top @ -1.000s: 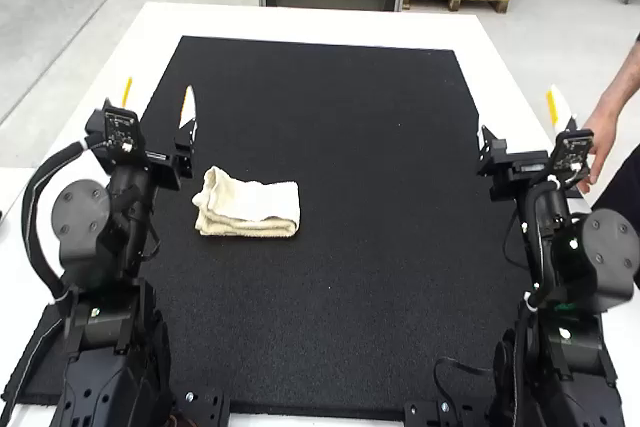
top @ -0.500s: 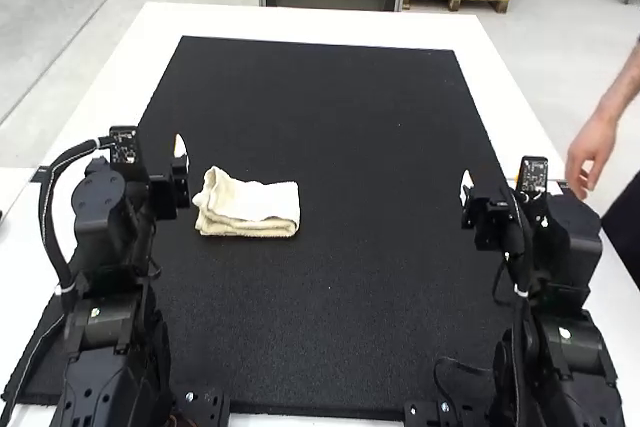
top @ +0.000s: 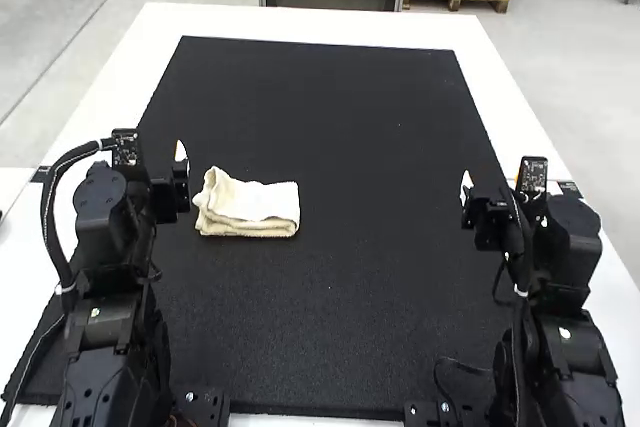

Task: Fold the towel.

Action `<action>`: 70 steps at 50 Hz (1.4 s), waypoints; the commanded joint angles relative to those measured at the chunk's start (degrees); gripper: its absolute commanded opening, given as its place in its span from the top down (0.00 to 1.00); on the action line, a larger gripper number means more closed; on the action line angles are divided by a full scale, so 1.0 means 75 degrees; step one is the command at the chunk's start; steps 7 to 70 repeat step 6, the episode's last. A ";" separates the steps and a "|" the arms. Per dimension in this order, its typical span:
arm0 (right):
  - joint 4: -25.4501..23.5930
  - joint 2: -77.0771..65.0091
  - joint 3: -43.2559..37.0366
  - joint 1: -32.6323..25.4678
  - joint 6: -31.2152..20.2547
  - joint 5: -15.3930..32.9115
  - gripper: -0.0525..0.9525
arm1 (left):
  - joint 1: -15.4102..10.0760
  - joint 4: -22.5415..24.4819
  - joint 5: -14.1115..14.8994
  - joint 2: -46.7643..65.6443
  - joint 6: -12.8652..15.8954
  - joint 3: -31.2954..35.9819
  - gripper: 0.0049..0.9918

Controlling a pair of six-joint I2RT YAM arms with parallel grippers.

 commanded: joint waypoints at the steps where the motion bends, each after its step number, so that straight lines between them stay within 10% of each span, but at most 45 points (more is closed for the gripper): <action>1: -0.0066 -0.0033 -0.0033 -0.0095 -0.0070 0.0097 0.03 | 0.0016 0.0037 -0.0090 -0.0045 0.0056 -0.0028 0.03; 70: -0.0066 -0.0045 -0.0033 -0.0095 -0.0070 0.0097 0.03 | 0.0016 0.0037 -0.0090 -0.0034 0.0056 -0.0028 0.03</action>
